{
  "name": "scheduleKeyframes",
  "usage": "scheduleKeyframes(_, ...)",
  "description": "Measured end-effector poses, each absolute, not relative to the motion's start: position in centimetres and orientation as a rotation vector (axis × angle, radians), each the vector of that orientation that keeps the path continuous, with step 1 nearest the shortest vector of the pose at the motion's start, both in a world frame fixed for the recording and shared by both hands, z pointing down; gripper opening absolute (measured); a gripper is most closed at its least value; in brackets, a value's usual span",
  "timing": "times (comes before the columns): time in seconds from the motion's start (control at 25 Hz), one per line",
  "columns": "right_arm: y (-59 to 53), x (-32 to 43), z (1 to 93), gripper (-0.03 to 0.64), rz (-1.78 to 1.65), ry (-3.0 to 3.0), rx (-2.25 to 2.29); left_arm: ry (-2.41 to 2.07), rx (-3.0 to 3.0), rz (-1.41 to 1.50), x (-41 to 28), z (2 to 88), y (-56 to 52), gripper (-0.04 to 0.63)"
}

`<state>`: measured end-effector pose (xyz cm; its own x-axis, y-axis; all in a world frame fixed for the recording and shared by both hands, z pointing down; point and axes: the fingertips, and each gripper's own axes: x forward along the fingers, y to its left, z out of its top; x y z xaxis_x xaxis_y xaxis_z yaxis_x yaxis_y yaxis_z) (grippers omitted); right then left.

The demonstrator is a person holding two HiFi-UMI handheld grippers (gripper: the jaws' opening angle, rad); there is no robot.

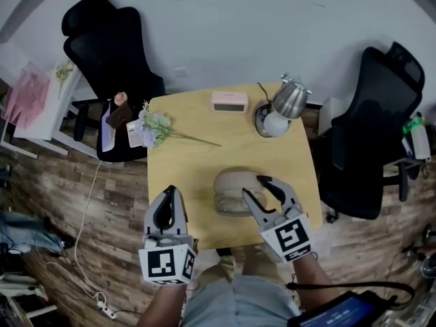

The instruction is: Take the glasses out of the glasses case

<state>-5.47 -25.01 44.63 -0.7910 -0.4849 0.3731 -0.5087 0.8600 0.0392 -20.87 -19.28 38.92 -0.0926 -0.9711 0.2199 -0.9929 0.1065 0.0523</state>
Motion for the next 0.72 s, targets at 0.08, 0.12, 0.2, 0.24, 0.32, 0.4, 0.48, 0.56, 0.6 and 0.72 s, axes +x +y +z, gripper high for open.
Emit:
scheduleKeyframes(0.08, -24.6, -5.8, 46.4, 0.17, 0.117, -2.644, 0.681, -2.172, 1.95, 0.179, -20.9, 39.9, -19.4, 0.006)
scheduleKeyframes(0.12, -24.3, -5.9, 47.4, 0.17, 0.126, -2.632, 0.648, -2.17, 1.94, 0.186, -21.0, 40.4, -19.5, 0.006)
scheduleKeyframes(0.2, -23.7, -5.9, 49.3, 0.17, 0.148, -2.605, 0.587, -2.168, 1.923, 0.2, -21.1, 41.2, -19.6, 0.006)
scheduleKeyframes(0.24, -23.5, -5.9, 50.3, 0.17, 0.159, -2.591, 0.561, -2.166, 1.915, 0.206, -21.1, 41.7, -19.8, 0.006)
scheduleKeyframes(0.32, -23.3, -5.9, 52.2, 0.17, 0.171, -2.56, 0.516, -2.16, 1.901, 0.217, -21.2, 42.7, -20.1, 0.006)
scheduleKeyframes(0.4, -22.9, -5.7, 53.5, 0.169, 0.175, -2.533, 0.477, -2.155, 1.889, 0.226, -21.1, 43.3, -20.2, 0.006)
scheduleKeyframes(0.48, -22.5, -5.4, 54.4, 0.167, 0.178, -2.511, 0.455, -2.149, 1.878, 0.234, -21.0, 43.5, -20.0, 0.006)
scheduleKeyframes(0.56, -22.1, -5.1, 55.4, 0.166, 0.169, -2.483, 0.426, -2.143, 1.87, 0.243, -21.0, 44.0, -20.0, 0.006)
scheduleKeyframes(0.6, -21.9, -5.0, 55.9, 0.166, 0.168, -2.472, 0.413, -2.141, 1.866, 0.248, -21.0, 44.2, -20.0, 0.006)
scheduleKeyframes(0.72, -21.5, -5.0, 57.2, 0.164, 0.172, -2.451, 0.379, -2.142, 1.848, 0.261, -21.3, 45.0, -19.8, 0.006)
